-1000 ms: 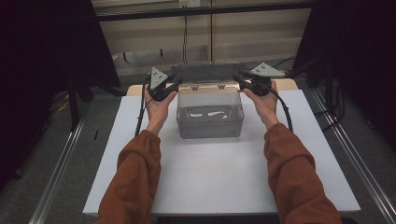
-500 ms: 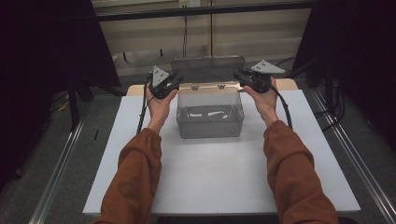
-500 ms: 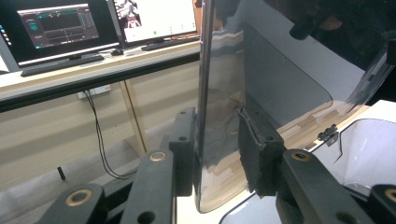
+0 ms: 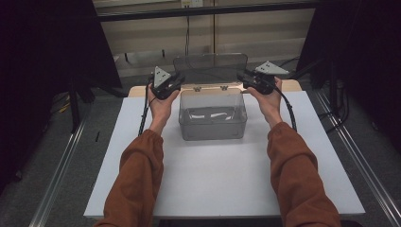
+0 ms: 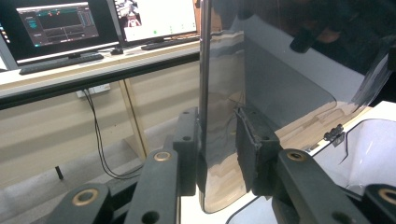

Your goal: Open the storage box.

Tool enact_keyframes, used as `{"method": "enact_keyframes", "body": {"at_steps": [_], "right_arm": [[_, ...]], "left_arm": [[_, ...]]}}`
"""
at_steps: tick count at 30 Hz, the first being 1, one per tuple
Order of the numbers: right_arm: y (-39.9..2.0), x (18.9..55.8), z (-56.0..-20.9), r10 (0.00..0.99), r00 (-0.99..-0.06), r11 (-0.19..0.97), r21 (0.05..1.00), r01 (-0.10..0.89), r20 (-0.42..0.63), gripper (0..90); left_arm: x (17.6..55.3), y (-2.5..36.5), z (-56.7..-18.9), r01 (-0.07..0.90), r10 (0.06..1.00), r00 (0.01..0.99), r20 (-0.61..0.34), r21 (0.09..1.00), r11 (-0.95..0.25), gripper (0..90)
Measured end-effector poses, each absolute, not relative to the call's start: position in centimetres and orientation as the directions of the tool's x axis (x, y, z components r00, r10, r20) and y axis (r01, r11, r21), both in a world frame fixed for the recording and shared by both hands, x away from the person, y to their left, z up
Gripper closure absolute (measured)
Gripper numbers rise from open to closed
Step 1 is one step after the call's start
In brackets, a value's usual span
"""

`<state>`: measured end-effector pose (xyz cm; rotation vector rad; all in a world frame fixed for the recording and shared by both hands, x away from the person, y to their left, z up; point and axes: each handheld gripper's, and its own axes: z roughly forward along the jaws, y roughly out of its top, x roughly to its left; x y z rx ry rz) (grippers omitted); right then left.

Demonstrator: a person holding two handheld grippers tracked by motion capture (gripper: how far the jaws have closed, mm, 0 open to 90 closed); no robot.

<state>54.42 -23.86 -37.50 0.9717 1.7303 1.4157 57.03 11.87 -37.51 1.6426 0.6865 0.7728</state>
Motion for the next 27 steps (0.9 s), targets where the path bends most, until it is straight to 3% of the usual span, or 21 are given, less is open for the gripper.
{"method": "enact_keyframes", "body": {"at_steps": [27], "right_arm": [[-23.4, 56.8, -40.2, 0.856, -0.517, 0.112, 0.976, 0.187, 0.001, 68.5]], "left_arm": [[59.0, 12.0, -39.5, 0.123, 0.777, 0.626, 0.065, 0.976, -0.180, 74.5]]}}
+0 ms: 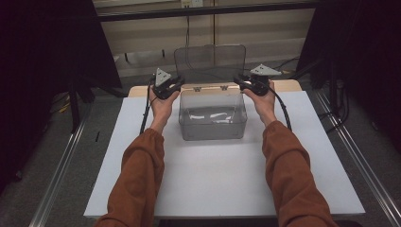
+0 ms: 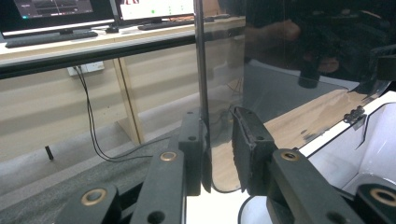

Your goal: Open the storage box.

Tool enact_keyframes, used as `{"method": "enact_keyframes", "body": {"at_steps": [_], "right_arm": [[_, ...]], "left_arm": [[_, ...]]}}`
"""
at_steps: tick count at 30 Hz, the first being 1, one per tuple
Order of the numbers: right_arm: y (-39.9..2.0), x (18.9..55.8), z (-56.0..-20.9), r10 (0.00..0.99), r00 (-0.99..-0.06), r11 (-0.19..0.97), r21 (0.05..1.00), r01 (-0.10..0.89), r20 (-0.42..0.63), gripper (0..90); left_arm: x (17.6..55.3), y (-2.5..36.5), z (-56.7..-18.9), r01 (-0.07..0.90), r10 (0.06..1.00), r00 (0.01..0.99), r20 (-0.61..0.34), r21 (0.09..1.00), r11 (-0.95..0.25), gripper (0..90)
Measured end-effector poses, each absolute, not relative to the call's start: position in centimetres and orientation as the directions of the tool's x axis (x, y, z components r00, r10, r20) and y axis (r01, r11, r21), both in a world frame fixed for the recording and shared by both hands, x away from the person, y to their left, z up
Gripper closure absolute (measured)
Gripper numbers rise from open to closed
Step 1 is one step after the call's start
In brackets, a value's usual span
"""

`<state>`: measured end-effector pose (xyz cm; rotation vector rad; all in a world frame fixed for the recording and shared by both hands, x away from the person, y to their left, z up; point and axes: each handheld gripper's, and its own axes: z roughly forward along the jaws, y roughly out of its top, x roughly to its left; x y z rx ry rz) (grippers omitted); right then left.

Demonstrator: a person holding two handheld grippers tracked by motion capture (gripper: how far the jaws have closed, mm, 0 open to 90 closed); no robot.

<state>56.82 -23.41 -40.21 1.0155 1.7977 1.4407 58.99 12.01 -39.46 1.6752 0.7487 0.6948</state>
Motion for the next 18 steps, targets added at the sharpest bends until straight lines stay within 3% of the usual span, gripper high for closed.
{"method": "enact_keyframes", "body": {"at_steps": [18], "right_arm": [[-23.7, 57.9, -40.2, 0.853, -0.520, 0.082, 0.970, 0.229, 0.051, 69.1]], "left_arm": [[60.5, 11.9, -39.8, 0.215, 0.770, 0.638, 0.009, 0.958, -0.190, 71.8]]}}
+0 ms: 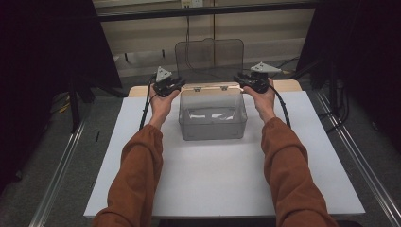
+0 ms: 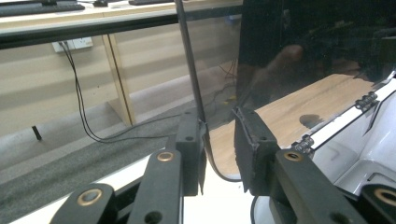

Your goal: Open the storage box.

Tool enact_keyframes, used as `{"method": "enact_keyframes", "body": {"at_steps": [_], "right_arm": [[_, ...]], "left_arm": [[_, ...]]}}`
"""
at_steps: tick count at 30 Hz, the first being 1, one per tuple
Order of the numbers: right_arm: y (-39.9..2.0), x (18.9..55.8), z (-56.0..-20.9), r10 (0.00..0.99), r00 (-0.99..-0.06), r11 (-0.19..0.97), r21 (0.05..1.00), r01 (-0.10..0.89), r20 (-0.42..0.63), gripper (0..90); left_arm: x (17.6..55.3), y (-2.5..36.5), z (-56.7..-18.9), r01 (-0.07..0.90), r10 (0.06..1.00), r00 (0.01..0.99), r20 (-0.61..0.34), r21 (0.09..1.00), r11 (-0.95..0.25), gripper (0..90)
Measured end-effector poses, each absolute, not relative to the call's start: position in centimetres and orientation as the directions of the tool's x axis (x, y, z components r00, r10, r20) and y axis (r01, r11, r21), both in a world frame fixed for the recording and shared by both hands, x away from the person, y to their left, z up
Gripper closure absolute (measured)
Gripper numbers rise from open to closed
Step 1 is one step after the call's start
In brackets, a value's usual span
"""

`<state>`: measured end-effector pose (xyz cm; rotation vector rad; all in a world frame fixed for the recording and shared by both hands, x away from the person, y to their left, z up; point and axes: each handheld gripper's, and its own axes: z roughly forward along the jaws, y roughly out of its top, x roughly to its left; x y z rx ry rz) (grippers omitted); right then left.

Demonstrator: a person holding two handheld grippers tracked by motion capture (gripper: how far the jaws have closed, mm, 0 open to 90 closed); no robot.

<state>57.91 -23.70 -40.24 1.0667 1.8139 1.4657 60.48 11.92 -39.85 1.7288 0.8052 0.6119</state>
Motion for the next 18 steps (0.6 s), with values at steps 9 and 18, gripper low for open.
{"method": "enact_keyframes", "body": {"at_steps": [9, 18], "right_arm": [[-23.61, 58.18, -40.13, 0.857, -0.512, 0.079, 0.965, 0.251, 0.063, 67.9], [-23.58, 58.55, -40.11, 0.865, -0.486, 0.034, 0.953, 0.302, 0.123, 67.9]], "left_arm": [[60.74, 11.61, -39.44, 0.274, 0.782, 0.623, -0.022, 0.942, -0.192, 69.6], [61.06, 11.55, -39.17, 0.338, 0.787, 0.612, -0.079, 0.926, -0.169, 69.7]]}}
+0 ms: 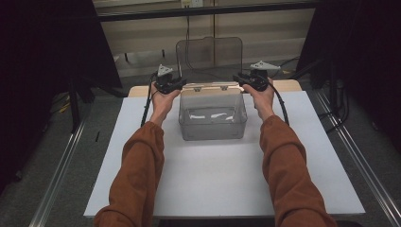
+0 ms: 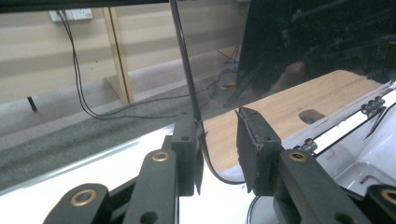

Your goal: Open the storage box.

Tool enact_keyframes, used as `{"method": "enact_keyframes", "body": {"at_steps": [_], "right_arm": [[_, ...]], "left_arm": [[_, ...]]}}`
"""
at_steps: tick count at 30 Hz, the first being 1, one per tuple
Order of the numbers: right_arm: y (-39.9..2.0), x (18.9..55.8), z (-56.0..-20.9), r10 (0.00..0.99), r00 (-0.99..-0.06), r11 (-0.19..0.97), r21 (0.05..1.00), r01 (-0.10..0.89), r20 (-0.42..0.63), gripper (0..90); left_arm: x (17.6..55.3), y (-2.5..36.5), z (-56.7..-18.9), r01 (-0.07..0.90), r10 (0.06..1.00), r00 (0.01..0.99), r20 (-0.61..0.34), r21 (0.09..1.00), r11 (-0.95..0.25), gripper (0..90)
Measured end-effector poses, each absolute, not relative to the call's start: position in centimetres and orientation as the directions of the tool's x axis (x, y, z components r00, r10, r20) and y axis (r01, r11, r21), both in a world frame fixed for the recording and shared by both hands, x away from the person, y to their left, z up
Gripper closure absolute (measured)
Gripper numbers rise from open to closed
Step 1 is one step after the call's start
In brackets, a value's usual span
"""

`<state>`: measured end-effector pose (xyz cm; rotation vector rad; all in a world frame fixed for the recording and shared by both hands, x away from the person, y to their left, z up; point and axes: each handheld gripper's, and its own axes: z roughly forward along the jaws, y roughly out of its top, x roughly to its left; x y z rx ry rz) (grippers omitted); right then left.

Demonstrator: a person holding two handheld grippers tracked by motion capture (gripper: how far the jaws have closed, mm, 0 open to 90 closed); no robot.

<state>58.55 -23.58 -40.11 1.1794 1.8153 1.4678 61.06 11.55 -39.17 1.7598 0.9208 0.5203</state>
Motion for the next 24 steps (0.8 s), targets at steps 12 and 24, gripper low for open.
{"method": "enact_keyframes", "body": {"at_steps": [12, 24], "right_arm": [[-23.5, 59.0, -39.9, 0.871, -0.454, 0.000, 0.925, 0.379, 0.186, 66.6], [-23.3, 59.4, -40.6, 0.869, -0.398, -0.084, 0.881, 0.465, 0.293, 63.5]], "left_arm": [[61.8, 11.7, -39.1, 0.438, 0.792, 0.579, -0.194, 0.893, -0.102, 70.8], [62.3, 11.4, -39.2, 0.514, 0.812, 0.535, -0.232, 0.853, -0.094, 67.3]]}}
